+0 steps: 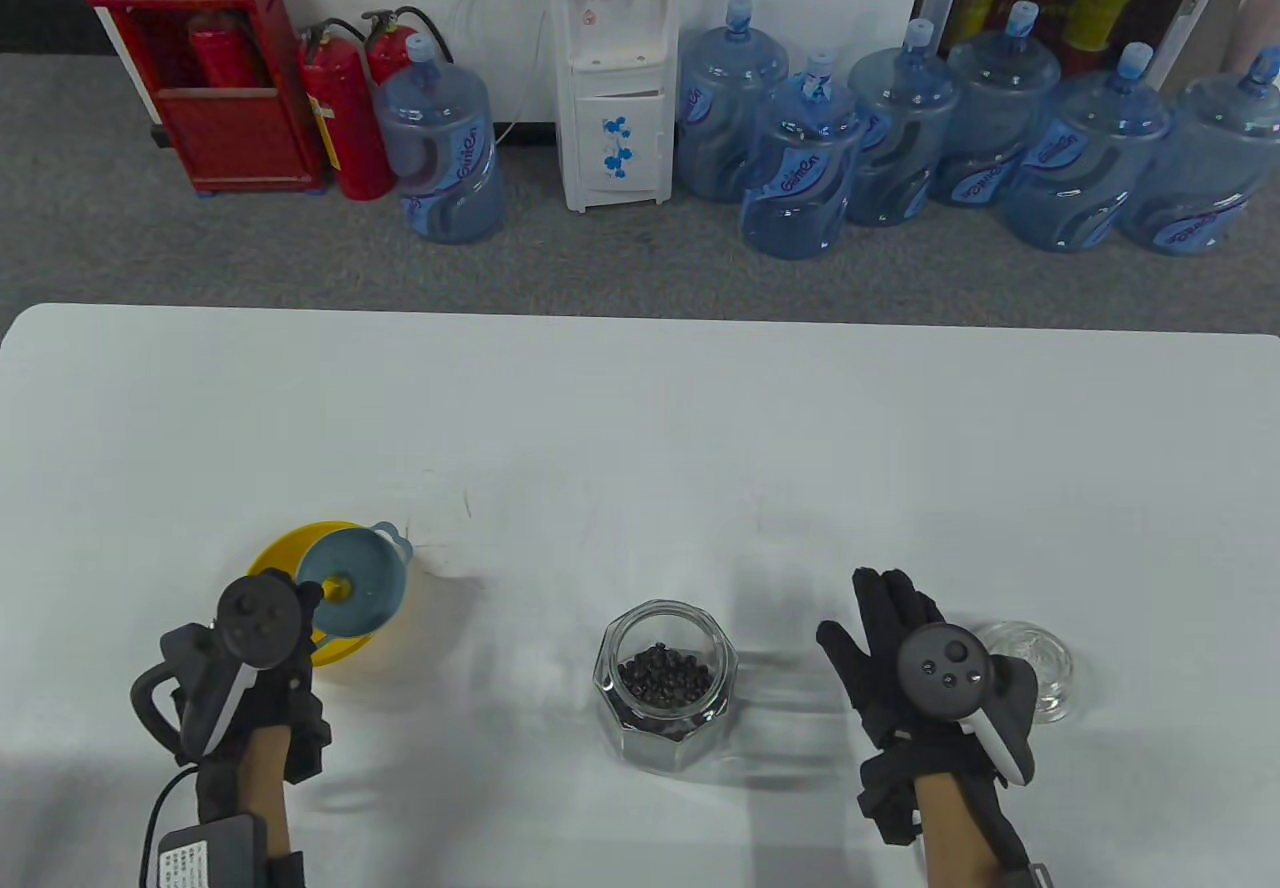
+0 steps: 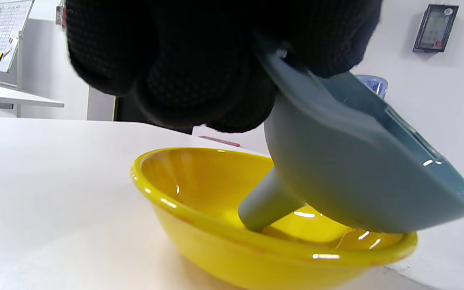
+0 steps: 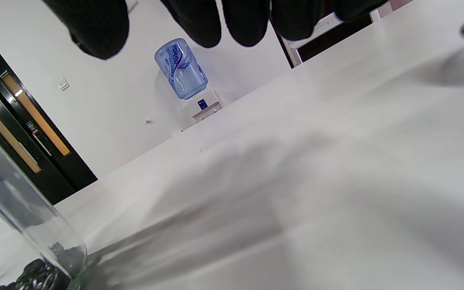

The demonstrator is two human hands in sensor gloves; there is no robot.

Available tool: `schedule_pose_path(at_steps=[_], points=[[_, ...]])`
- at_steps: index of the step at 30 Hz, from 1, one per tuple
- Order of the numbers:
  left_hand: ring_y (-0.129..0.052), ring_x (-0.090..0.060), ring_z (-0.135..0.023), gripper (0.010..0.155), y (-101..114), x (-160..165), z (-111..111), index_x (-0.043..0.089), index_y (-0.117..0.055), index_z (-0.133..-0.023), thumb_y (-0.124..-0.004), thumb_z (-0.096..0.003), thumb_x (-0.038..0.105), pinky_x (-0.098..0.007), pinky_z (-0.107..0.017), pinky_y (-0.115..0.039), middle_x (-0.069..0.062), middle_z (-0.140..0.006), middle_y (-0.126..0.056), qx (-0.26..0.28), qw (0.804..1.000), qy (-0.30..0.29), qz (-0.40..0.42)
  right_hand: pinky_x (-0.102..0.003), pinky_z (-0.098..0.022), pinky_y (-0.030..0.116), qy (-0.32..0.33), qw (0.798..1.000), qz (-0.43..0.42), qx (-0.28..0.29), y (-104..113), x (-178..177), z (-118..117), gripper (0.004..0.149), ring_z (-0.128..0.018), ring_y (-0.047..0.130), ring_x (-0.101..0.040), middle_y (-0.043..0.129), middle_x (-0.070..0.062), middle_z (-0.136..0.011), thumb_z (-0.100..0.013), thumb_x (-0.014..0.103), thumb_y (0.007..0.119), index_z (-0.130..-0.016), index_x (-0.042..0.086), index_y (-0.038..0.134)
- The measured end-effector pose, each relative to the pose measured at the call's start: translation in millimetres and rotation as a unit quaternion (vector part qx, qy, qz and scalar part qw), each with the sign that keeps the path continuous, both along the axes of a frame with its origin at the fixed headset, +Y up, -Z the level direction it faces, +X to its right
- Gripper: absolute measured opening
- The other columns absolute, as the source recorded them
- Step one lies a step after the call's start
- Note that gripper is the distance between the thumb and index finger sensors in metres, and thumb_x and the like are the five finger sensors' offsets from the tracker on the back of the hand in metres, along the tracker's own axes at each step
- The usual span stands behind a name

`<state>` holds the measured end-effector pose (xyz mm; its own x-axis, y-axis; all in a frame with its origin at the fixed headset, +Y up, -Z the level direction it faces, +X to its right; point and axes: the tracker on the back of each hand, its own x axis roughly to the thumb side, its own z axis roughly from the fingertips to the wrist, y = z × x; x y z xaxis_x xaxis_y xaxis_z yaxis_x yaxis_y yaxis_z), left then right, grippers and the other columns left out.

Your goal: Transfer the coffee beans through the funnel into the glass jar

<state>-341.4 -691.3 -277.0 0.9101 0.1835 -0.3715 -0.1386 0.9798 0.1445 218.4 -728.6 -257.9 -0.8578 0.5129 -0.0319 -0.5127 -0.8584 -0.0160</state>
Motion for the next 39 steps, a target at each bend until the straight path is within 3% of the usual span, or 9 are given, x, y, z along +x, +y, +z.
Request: schedule_pose_path(at_steps=[15,19,23,26,32,35,39], points=[[-0.105,-0.018,-0.056,0.042,-8.5,-5.0,-1.0,0.022,-0.081,-0.088,-0.084,-0.0524,0.045,-0.049,-0.056,-0.083,-0.003,-0.080,-0.096,-0.049,0.997,0.037,-0.037,-0.071,-0.076,0.039,-0.003,1.000,0.004,-0.008,-1.4,0.3,0.7,0.075,-0.113,0.040,-0.053,0.035,-0.023,-0.128,-0.067,0.058,0.062,-0.124,0.014,0.043],[-0.103,-0.020,-0.065,0.052,-6.4,-4.5,0.6,0.022,-0.077,-0.095,-0.081,-0.0513,0.051,-0.050,-0.060,-0.080,-0.004,-0.089,-0.091,-0.076,0.995,0.042,-0.044,-0.071,-0.076,0.039,-0.005,1.000,0.003,-0.008,-1.3,0.9,0.8,0.074,-0.113,0.039,-0.053,0.035,-0.023,-0.128,-0.067,0.058,0.062,-0.124,0.015,0.043],[-0.098,-0.027,-0.078,0.066,14.1,0.2,9.5,0.022,-0.071,-0.102,-0.073,-0.0490,0.060,-0.054,-0.065,-0.075,-0.009,-0.099,-0.083,0.000,0.998,0.043,-0.035,-0.071,-0.076,0.038,-0.007,1.000,-0.004,-0.003,0.9,2.1,1.2,0.075,-0.113,0.039,-0.053,0.034,-0.023,-0.128,-0.067,0.058,0.062,-0.125,0.014,0.043],[-0.095,-0.030,-0.084,0.064,33.5,24.4,12.0,0.022,-0.069,-0.104,-0.071,-0.0513,0.059,-0.055,-0.067,-0.074,-0.010,-0.103,-0.080,0.047,0.998,0.009,-0.042,-0.071,-0.076,0.038,-0.007,1.000,-0.007,0.000,1.5,2.5,1.3,0.075,-0.113,0.039,-0.052,0.034,-0.023,-0.128,-0.067,0.058,0.062,-0.125,0.015,0.043],[-0.085,-0.034,-0.099,0.067,48.7,88.8,4.4,0.025,-0.064,-0.109,-0.062,-0.0531,0.062,-0.055,-0.074,-0.068,-0.009,-0.112,-0.072,0.060,0.993,-0.096,-0.040,-0.071,-0.076,0.038,-0.002,1.000,-0.006,-0.003,0.9,1.3,1.1,0.075,-0.113,0.039,-0.052,0.034,-0.023,-0.128,-0.067,0.058,0.062,-0.125,0.015,0.043],[-0.071,-0.037,-0.110,0.073,41.2,118.1,-1.5,0.028,-0.055,-0.114,-0.055,-0.0519,0.065,-0.054,-0.078,-0.061,-0.009,-0.119,-0.060,0.044,0.987,-0.152,-0.003,-0.071,-0.076,0.038,0.000,1.000,-0.008,-0.002,0.8,1.4,0.7,0.075,-0.114,0.039,-0.052,0.034,-0.022,-0.128,-0.067,0.058,0.062,-0.125,0.015,0.043],[-0.037,-0.039,-0.119,0.078,11.2,137.6,-4.0,0.034,-0.036,-0.118,-0.046,-0.0500,0.069,-0.056,-0.082,-0.042,-0.005,-0.126,-0.034,0.030,0.978,-0.205,0.014,-0.071,-0.076,0.038,0.001,1.000,-0.003,-0.002,-0.2,1.0,1.2,0.075,-0.113,0.039,-0.052,0.034,-0.022,-0.128,-0.067,0.058,0.062,-0.125,0.015,0.043]])
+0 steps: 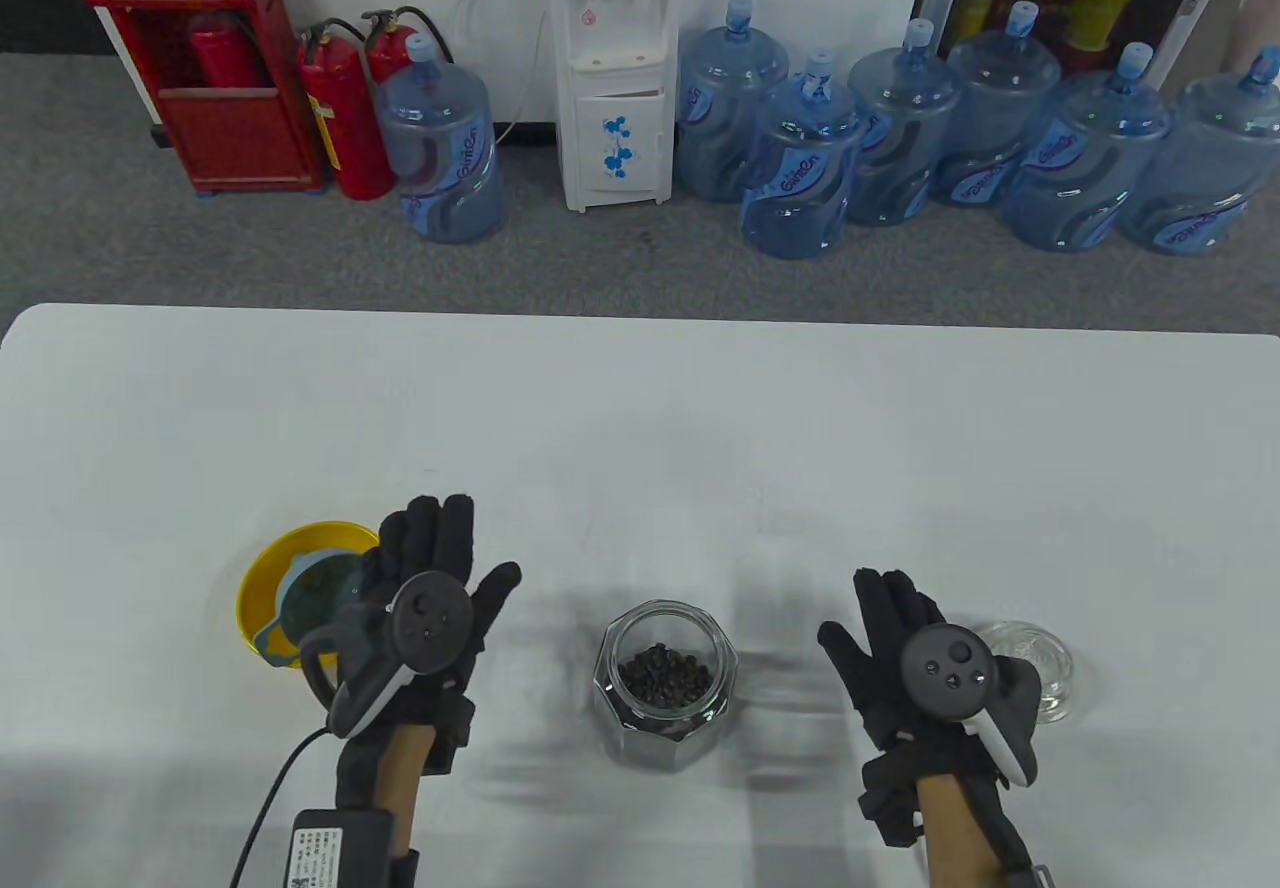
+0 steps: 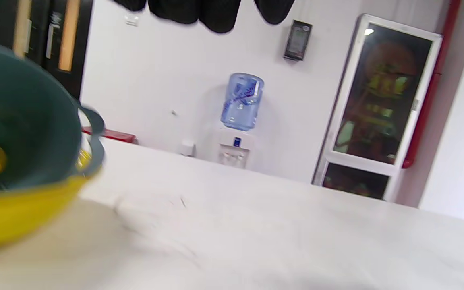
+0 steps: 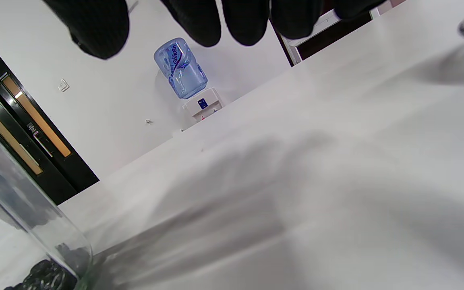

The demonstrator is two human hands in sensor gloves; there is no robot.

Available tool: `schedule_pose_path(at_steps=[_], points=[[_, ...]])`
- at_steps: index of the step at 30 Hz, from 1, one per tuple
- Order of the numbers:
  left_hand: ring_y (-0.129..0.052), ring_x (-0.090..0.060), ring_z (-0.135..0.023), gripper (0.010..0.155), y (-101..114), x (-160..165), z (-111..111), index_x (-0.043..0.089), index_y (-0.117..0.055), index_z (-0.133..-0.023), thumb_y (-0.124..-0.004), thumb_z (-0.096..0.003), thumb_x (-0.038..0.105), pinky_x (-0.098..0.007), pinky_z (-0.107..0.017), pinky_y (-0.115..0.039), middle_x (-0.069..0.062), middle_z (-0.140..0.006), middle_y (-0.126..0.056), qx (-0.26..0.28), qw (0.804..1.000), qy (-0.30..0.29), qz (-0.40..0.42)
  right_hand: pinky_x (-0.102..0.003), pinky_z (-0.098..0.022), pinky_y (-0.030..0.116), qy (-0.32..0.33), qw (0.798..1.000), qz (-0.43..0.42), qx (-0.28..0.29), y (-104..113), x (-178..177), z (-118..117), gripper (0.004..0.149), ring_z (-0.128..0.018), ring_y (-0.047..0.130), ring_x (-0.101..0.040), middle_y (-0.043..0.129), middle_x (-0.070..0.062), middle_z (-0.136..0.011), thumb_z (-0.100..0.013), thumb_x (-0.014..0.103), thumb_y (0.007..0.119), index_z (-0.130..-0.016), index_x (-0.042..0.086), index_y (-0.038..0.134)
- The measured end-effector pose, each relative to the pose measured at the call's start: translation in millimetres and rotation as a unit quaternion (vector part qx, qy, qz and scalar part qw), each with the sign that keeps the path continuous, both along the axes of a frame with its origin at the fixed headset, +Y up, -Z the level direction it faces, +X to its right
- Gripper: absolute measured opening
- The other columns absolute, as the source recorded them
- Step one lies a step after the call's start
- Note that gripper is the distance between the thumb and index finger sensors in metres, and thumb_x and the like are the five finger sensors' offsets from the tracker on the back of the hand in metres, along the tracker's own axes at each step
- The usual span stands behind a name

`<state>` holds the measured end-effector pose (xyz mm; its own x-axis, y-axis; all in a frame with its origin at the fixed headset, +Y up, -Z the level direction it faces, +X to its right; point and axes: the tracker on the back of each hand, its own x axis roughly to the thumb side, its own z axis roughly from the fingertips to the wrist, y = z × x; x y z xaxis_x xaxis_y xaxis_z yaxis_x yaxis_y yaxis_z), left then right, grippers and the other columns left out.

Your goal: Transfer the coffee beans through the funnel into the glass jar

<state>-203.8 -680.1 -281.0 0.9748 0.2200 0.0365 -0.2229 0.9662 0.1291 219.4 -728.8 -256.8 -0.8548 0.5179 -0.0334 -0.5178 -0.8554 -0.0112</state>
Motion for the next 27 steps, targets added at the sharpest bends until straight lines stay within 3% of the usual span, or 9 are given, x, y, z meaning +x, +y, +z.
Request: schedule_pose_path(at_steps=[2,5,9,15,19,22,27], points=[[-0.019,-0.040,-0.116,0.079,-18.5,4.0,-0.7,0.035,-0.028,-0.118,-0.042,-0.0492,0.071,-0.057,-0.081,-0.032,-0.005,-0.126,-0.021,-0.046,0.998,-0.020,-0.033,-0.071,-0.076,0.038,0.002,1.000,0.007,-0.002,-1.0,-1.3,0.1,0.075,-0.113,0.039,-0.053,0.034,-0.022,-0.128,-0.067,0.058,0.062,-0.125,0.015,0.043],[-0.006,-0.040,-0.112,0.080,-31.0,1.9,-2.2,0.037,-0.018,-0.117,-0.039,-0.0485,0.072,-0.057,-0.079,-0.022,-0.008,-0.123,-0.009,-0.075,0.996,-0.032,-0.036,-0.071,-0.076,0.038,0.005,1.000,0.016,0.002,0.0,-4.4,1.3,0.074,-0.113,0.038,-0.052,0.034,-0.022,-0.128,-0.067,0.058,0.062,-0.125,0.015,0.043],[-0.005,-0.040,-0.112,0.079,-35.8,-5.0,-5.0,0.037,-0.018,-0.117,-0.040,-0.0487,0.071,-0.057,-0.079,-0.019,-0.005,-0.124,-0.009,-0.079,0.996,-0.030,0.000,-0.072,-0.076,0.037,-0.010,0.998,0.042,0.034,11.1,-4.6,6.3,0.074,-0.114,0.036,-0.051,0.033,-0.021,-0.129,-0.067,0.058,0.063,-0.125,0.016,0.043],[-0.003,-0.039,-0.112,0.081,-38.0,-6.0,-9.5,0.037,-0.017,-0.117,-0.036,-0.0468,0.072,-0.057,-0.078,-0.017,-0.005,-0.124,-0.007,-0.100,0.994,-0.035,-0.027,-0.073,-0.076,0.037,-0.086,0.993,0.058,0.057,37.5,8.8,7.6,0.074,-0.114,0.036,-0.053,0.033,-0.022,-0.128,-0.067,0.057,0.066,-0.125,0.016,0.044],[-0.003,-0.039,-0.112,0.081,-36.5,-4.7,-10.6,0.037,-0.017,-0.117,-0.035,-0.0463,0.072,-0.057,-0.078,-0.016,-0.005,-0.124,-0.008,-0.096,0.994,-0.038,-0.037,-0.073,-0.076,0.038,-0.127,0.980,0.142,0.054,54.5,28.7,-1.8,0.073,-0.115,0.038,-0.052,0.034,-0.020,-0.129,-0.066,0.056,0.069,-0.124,0.018,0.046],[-0.003,-0.040,-0.112,0.081,-33.4,-2.6,-9.4,0.037,-0.016,-0.117,-0.035,-0.0464,0.072,-0.057,-0.078,-0.016,-0.005,-0.124,-0.007,-0.091,0.994,-0.040,-0.043,-0.073,-0.077,0.040,-0.154,0.966,0.207,-0.009,52.3,50.7,-11.0,0.077,-0.115,0.040,-0.051,0.032,-0.020,-0.129,-0.065,0.060,0.069,-0.125,0.020,0.044],[-0.004,-0.040,-0.112,0.081,-31.7,-1.2,-8.6,0.037,-0.016,-0.117,-0.036,-0.0469,0.071,-0.058,-0.078,-0.017,-0.008,-0.124,-0.009,-0.090,0.994,-0.040,-0.039,-0.071,-0.076,0.047,-0.194,0.936,0.254,-0.148,24.4,80.0,-16.1,0.084,-0.114,0.048,-0.052,0.030,-0.022,-0.130,-0.062,0.068,0.069,-0.127,0.023,0.038]])
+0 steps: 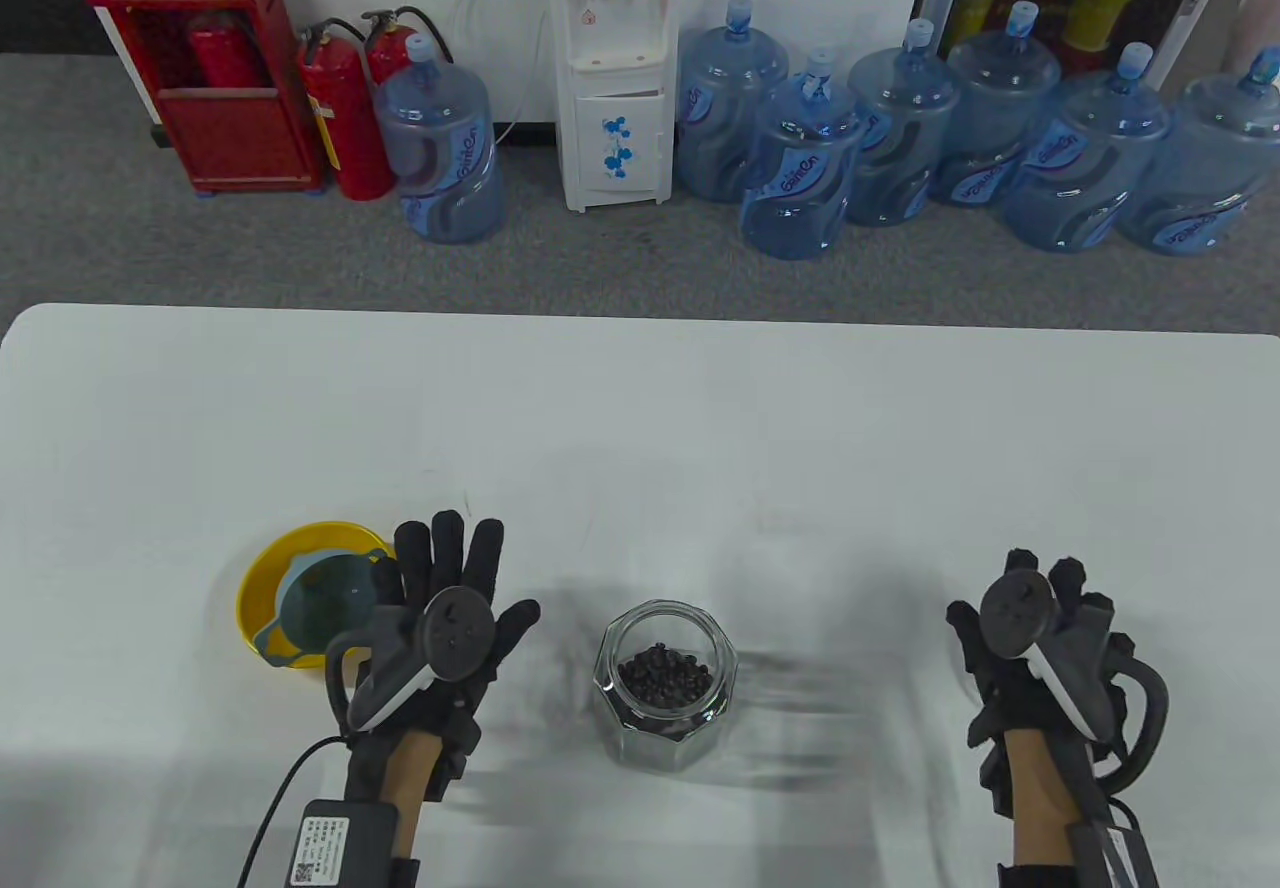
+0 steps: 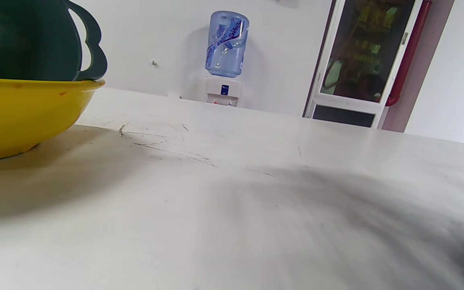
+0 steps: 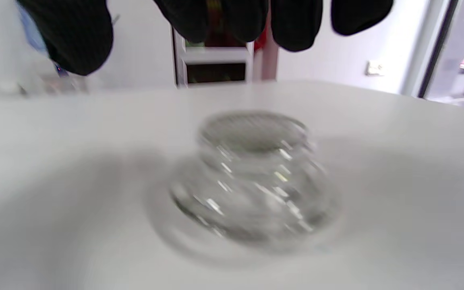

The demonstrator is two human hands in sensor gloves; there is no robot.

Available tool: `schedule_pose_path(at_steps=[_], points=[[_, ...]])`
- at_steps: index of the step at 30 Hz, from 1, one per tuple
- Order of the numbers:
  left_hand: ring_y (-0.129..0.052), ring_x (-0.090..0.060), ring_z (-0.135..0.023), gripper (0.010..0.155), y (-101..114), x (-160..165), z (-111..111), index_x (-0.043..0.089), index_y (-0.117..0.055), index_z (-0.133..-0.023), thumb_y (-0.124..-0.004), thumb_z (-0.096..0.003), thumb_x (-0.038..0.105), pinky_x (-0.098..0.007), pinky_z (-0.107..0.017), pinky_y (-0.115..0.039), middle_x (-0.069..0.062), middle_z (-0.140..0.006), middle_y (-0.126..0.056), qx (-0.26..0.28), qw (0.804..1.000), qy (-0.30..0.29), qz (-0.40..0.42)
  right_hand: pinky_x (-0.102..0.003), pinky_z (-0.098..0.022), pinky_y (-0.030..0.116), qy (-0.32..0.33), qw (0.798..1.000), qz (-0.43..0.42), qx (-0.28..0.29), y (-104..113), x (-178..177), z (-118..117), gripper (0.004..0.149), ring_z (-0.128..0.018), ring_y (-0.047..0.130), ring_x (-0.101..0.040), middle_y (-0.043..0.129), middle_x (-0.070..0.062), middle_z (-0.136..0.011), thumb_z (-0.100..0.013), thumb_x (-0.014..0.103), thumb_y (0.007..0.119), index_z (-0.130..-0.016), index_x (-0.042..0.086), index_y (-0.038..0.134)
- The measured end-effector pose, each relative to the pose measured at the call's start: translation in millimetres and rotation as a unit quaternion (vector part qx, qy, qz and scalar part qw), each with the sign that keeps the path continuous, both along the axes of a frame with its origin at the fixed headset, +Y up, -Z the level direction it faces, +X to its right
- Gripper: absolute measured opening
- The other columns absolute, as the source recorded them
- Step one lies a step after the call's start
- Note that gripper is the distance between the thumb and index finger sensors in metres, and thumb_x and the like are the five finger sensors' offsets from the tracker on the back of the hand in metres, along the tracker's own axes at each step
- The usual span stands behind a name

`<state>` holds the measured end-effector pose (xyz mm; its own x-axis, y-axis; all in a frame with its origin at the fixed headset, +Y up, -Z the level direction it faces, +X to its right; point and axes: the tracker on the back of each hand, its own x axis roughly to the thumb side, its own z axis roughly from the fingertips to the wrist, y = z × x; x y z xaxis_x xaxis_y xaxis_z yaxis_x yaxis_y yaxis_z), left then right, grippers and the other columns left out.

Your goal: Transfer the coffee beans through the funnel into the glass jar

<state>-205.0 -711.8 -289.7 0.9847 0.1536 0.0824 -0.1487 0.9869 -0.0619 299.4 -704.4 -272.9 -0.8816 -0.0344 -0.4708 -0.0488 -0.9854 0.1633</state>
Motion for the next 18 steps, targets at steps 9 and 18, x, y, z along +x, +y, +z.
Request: schedule_pose_path(at_steps=[9,18], points=[[-0.006,-0.041,-0.112,0.081,-0.7,-2.4,0.1,0.036,-0.016,-0.117,-0.036,-0.0472,0.071,-0.058,-0.078,-0.018,-0.009,-0.124,-0.010,-0.011,1.000,0.005,0.008,-0.054,-0.066,0.073,0.014,0.998,0.063,-0.024,-32.5,11.2,-0.7,0.078,-0.087,0.084,-0.036,0.057,-0.023,-0.119,-0.061,0.062,0.074,-0.123,0.023,0.048],[-0.006,-0.041,-0.112,0.081,-1.0,-5.5,-1.3,0.035,-0.017,-0.117,-0.037,-0.0477,0.071,-0.058,-0.078,-0.018,-0.009,-0.125,-0.012,-0.020,1.000,0.011,0.011,-0.054,-0.057,0.081,0.052,0.988,-0.008,0.144,-16.1,13.0,8.2,0.080,-0.074,0.094,-0.036,0.075,-0.024,-0.107,-0.053,0.062,0.088,-0.112,0.013,0.068]])
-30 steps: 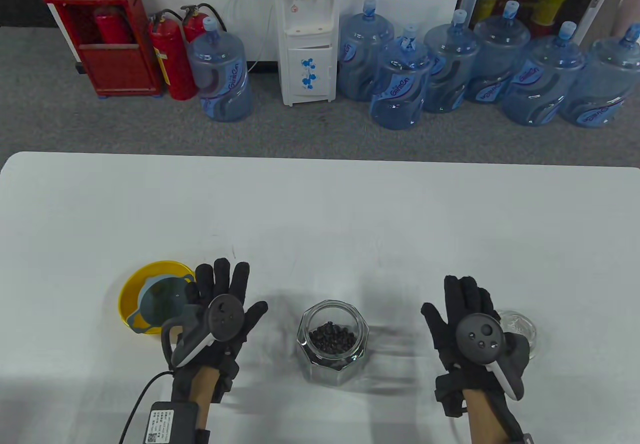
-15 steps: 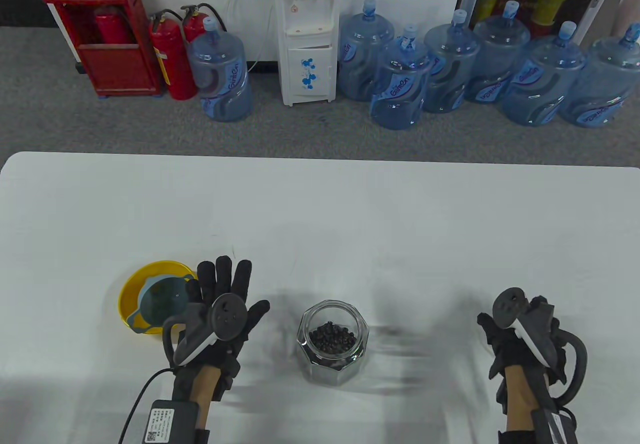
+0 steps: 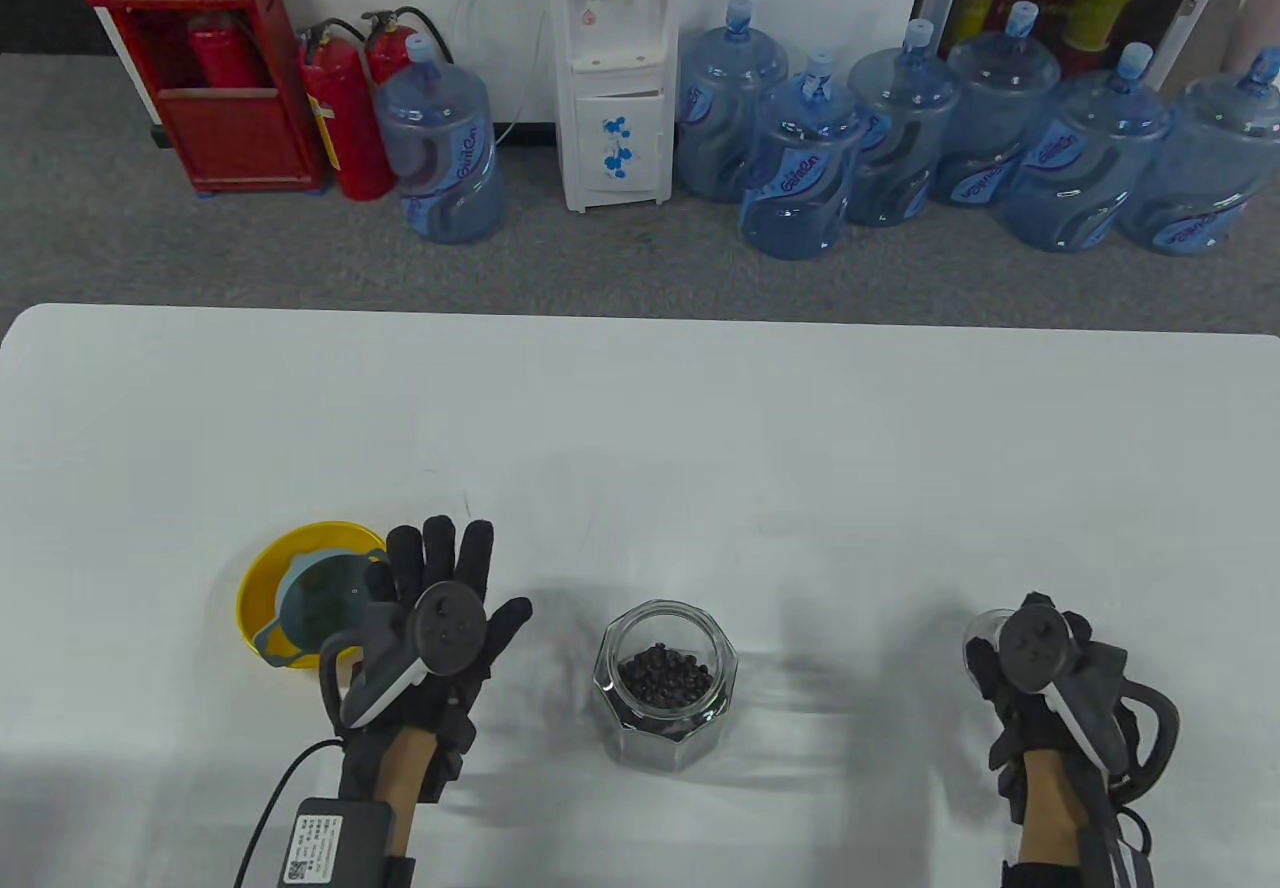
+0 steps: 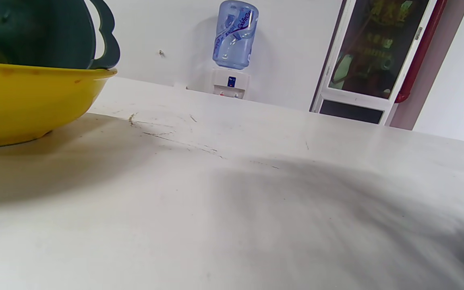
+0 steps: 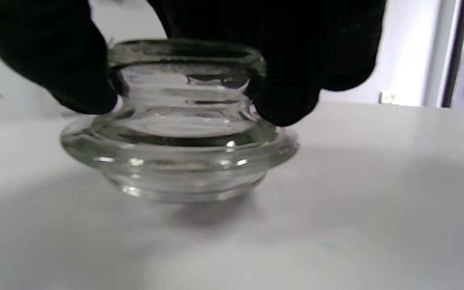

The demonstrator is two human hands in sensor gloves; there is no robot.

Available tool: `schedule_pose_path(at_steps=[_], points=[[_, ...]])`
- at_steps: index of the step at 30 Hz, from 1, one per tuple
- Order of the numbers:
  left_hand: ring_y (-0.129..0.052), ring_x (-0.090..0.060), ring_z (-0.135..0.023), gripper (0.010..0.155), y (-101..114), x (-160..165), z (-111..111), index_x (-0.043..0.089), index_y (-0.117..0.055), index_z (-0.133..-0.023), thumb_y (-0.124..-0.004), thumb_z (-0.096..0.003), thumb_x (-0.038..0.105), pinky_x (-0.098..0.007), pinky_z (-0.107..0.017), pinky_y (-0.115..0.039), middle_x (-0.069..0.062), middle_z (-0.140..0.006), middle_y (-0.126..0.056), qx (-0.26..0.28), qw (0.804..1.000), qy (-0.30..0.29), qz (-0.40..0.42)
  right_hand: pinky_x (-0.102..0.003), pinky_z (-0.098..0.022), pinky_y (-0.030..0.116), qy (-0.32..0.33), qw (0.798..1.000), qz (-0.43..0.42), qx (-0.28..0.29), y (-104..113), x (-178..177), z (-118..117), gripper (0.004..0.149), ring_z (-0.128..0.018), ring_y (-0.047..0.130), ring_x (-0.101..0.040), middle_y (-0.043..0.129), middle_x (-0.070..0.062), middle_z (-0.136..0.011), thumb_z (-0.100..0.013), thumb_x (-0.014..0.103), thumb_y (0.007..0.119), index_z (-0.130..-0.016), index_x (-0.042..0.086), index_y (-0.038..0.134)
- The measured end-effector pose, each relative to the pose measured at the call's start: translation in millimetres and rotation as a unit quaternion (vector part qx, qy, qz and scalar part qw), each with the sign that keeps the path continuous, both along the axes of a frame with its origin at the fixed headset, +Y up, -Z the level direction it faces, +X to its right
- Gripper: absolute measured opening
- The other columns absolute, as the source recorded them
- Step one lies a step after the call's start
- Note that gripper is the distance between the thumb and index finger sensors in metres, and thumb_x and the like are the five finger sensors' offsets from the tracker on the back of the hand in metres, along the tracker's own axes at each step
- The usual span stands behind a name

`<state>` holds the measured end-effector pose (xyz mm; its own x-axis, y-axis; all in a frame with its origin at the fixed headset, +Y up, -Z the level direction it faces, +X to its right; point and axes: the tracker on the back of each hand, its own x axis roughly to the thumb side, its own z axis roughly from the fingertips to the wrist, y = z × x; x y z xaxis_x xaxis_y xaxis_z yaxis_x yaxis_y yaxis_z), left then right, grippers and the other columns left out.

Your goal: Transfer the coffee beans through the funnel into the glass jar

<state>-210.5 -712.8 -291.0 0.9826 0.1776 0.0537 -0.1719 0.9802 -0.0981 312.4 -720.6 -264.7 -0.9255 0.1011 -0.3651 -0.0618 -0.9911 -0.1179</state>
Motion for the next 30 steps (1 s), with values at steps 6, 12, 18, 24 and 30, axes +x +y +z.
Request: schedule_pose_path(at_steps=[6,12,18,24,30], points=[[-0.006,-0.042,-0.112,0.081,1.3,2.6,1.2,0.035,-0.017,-0.117,-0.037,-0.0481,0.071,-0.057,-0.078,-0.018,-0.010,-0.125,-0.011,0.002,1.000,-0.005,-0.005,-0.055,-0.058,0.078,0.099,0.992,-0.076,0.037,47.1,-33.8,1.7,0.073,-0.072,0.093,-0.038,0.079,-0.023,-0.106,-0.050,0.061,0.093,-0.108,0.020,0.077],[-0.006,-0.042,-0.112,0.080,3.8,4.6,3.3,0.035,-0.016,-0.117,-0.038,-0.0483,0.071,-0.057,-0.078,-0.018,-0.010,-0.125,-0.012,0.007,1.000,-0.010,0.000,-0.056,-0.059,0.077,0.225,0.971,-0.073,0.021,98.9,-88.7,3.8,0.069,-0.073,0.093,-0.039,0.081,-0.023,-0.106,-0.049,0.058,0.096,-0.105,0.023,0.081],[-0.007,-0.042,-0.112,0.080,3.5,3.8,3.1,0.035,-0.016,-0.117,-0.038,-0.0484,0.071,-0.057,-0.078,-0.019,-0.010,-0.125,-0.012,0.006,1.000,-0.009,0.002,-0.058,-0.062,0.073,0.318,0.945,-0.069,0.019,138.6,-140.3,5.8,0.069,-0.075,0.090,-0.041,0.080,-0.023,-0.108,-0.047,0.056,0.098,-0.105,0.024,0.081],[-0.007,-0.042,-0.112,0.080,3.1,3.1,3.1,0.035,-0.016,-0.117,-0.038,-0.0485,0.071,-0.057,-0.078,-0.019,-0.010,-0.125,-0.012,0.005,1.000,-0.008,0.003,-0.059,-0.065,0.069,0.397,0.917,-0.027,-0.008,153.0,-195.0,9.3,0.068,-0.080,0.086,-0.042,0.076,-0.021,-0.111,-0.048,0.053,0.099,-0.106,0.026,0.080],[-0.007,-0.042,-0.112,0.080,2.9,3.3,3.3,0.035,-0.016,-0.117,-0.038,-0.0487,0.071,-0.057,-0.078,-0.019,-0.010,-0.125,-0.012,0.005,1.000,-0.011,0.004,-0.060,-0.069,0.066,0.429,0.901,0.054,-0.029,145.7,-237.9,14.1,0.068,-0.084,0.082,-0.042,0.073,-0.018,-0.114,-0.046,0.051,0.101,-0.106,0.028,0.080]])
